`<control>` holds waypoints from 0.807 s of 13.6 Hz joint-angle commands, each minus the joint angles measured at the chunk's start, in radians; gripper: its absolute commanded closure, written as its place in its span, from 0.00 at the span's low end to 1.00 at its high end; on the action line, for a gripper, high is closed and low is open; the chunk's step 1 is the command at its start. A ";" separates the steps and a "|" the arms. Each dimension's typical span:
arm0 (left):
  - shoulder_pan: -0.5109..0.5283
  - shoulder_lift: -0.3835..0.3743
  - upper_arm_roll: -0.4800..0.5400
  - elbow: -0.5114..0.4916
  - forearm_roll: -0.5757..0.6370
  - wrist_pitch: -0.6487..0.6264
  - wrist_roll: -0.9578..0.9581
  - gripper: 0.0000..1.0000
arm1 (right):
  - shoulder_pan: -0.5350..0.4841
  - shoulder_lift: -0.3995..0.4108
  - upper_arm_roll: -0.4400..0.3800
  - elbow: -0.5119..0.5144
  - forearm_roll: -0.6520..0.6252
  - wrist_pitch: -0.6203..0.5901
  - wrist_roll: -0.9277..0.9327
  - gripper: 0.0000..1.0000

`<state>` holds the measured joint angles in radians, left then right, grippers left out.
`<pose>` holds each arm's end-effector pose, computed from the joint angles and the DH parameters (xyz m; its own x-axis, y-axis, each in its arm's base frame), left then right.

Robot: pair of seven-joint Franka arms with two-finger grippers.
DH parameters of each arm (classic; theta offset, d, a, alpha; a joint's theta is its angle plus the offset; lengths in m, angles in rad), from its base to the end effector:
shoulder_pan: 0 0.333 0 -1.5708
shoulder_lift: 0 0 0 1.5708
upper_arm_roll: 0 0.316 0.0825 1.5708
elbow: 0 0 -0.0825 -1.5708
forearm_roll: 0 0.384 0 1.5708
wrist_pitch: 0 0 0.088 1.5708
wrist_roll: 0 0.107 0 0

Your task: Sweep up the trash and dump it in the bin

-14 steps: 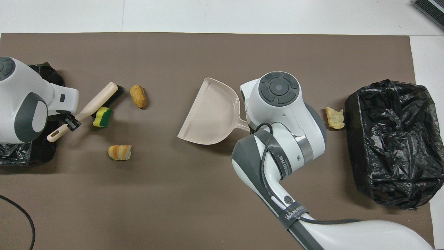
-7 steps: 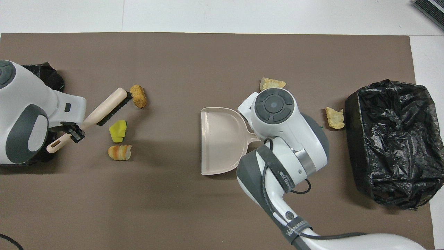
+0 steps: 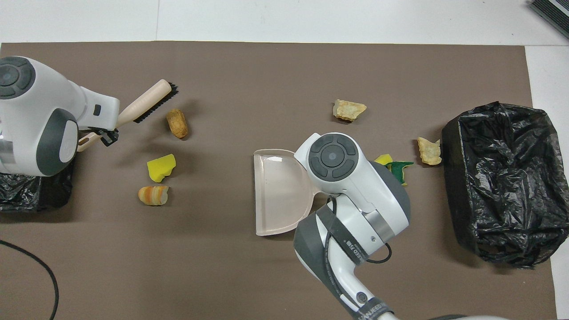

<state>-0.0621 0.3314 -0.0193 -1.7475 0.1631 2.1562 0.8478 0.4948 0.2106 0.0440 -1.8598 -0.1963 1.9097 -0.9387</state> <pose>0.6512 -0.0455 0.3908 0.5320 -0.8450 -0.0545 -0.8417 -0.5206 -0.1433 0.5173 0.2917 0.3947 0.0086 0.9736 -0.2282 0.9992 -0.0175 -0.0371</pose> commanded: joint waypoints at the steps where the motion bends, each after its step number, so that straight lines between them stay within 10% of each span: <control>1: -0.004 0.095 0.002 0.072 0.131 0.108 0.025 1.00 | 0.024 0.007 0.005 -0.019 -0.035 0.014 0.049 1.00; 5: -0.013 0.104 0.004 0.065 0.171 0.103 0.071 1.00 | 0.028 0.012 0.005 -0.021 -0.035 0.012 0.050 1.00; 11: -0.025 -0.115 0.004 -0.231 0.171 0.059 0.068 1.00 | 0.028 0.010 0.005 -0.021 -0.035 0.008 0.050 1.00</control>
<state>-0.0722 0.3337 -0.0227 -1.8465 0.3171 2.2323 0.9124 0.5275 0.2255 0.0438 -1.8677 -0.2114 1.9106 -0.9064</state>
